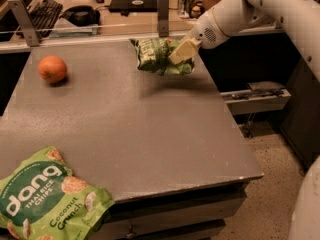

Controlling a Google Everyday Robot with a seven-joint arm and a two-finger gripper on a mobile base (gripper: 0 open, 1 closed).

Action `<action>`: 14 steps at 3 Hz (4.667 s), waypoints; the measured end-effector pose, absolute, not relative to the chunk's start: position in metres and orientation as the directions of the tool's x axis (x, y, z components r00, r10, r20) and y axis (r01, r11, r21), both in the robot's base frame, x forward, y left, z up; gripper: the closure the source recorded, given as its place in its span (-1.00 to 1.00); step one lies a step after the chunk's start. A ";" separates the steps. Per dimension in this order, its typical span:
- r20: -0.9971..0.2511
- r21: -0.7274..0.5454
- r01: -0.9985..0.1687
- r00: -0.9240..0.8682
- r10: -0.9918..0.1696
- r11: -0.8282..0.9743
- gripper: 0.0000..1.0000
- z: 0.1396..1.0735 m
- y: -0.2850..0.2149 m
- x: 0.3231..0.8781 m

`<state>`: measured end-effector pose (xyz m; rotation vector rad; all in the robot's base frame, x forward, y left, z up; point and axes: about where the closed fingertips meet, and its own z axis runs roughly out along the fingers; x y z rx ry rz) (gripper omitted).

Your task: Move green jalapeno chip bag near green rice chip bag

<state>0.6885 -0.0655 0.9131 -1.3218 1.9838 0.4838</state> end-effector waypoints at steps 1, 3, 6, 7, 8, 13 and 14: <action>-0.721 -0.068 -0.909 -0.239 -0.650 0.410 1.00 0.913 -0.065 0.688; -0.769 -0.118 -0.942 -0.113 -0.629 0.314 1.00 0.931 0.010 0.633; -0.812 -0.013 -0.983 -0.095 -0.575 0.181 0.72 0.875 0.110 0.537; -0.813 0.015 -0.991 -0.091 -0.576 0.135 0.24 0.867 0.127 0.515; -0.809 0.034 -0.993 -0.093 -0.580 0.111 -0.21 0.862 0.133 0.503; -0.881 -0.114 -0.959 -0.024 -0.473 0.260 -1.00 0.950 -0.023 0.565; -0.890 -0.143 -0.952 0.004 -0.457 0.271 -1.00 0.966 -0.030 0.573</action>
Offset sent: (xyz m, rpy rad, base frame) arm -0.0558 0.0834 0.0244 0.0403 -0.1039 0.1369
